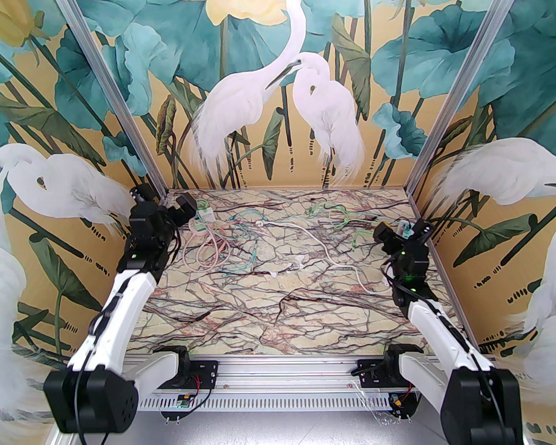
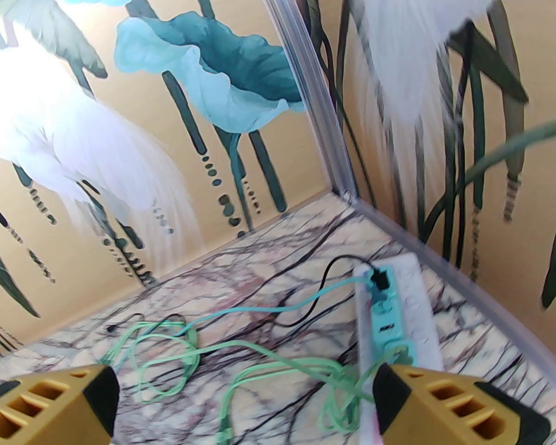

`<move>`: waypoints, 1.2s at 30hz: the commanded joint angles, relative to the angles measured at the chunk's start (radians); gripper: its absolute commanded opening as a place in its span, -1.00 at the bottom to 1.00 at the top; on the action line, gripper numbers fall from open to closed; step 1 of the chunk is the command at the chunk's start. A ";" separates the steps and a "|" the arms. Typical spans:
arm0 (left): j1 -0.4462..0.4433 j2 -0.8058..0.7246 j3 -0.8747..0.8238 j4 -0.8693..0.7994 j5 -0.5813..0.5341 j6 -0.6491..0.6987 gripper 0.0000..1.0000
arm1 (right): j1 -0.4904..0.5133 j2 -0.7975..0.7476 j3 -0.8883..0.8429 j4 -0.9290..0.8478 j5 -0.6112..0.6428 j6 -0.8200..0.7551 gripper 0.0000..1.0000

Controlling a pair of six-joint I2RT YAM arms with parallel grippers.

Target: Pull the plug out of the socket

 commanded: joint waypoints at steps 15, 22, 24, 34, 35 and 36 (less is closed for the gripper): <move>-0.163 -0.201 -0.263 -0.198 0.047 -0.160 0.99 | 0.315 0.058 0.193 -0.280 -0.073 0.032 0.98; -0.187 -0.051 -0.203 -0.204 0.035 -0.142 0.98 | 0.447 0.108 0.226 -0.317 -0.032 -0.038 0.98; -0.194 0.004 -0.171 -0.202 0.044 -0.144 0.95 | 0.470 0.119 0.229 -0.328 -0.012 -0.066 0.98; -0.207 0.275 0.067 -0.319 -0.037 -0.097 0.88 | 0.479 0.143 0.211 -0.337 0.006 -0.058 0.98; -0.201 0.302 0.105 -0.337 -0.047 -0.083 0.87 | 0.483 0.142 0.211 -0.335 0.004 -0.058 0.98; -0.192 0.333 0.143 -0.355 -0.066 -0.069 0.87 | 0.488 0.143 0.209 -0.330 0.004 -0.060 0.98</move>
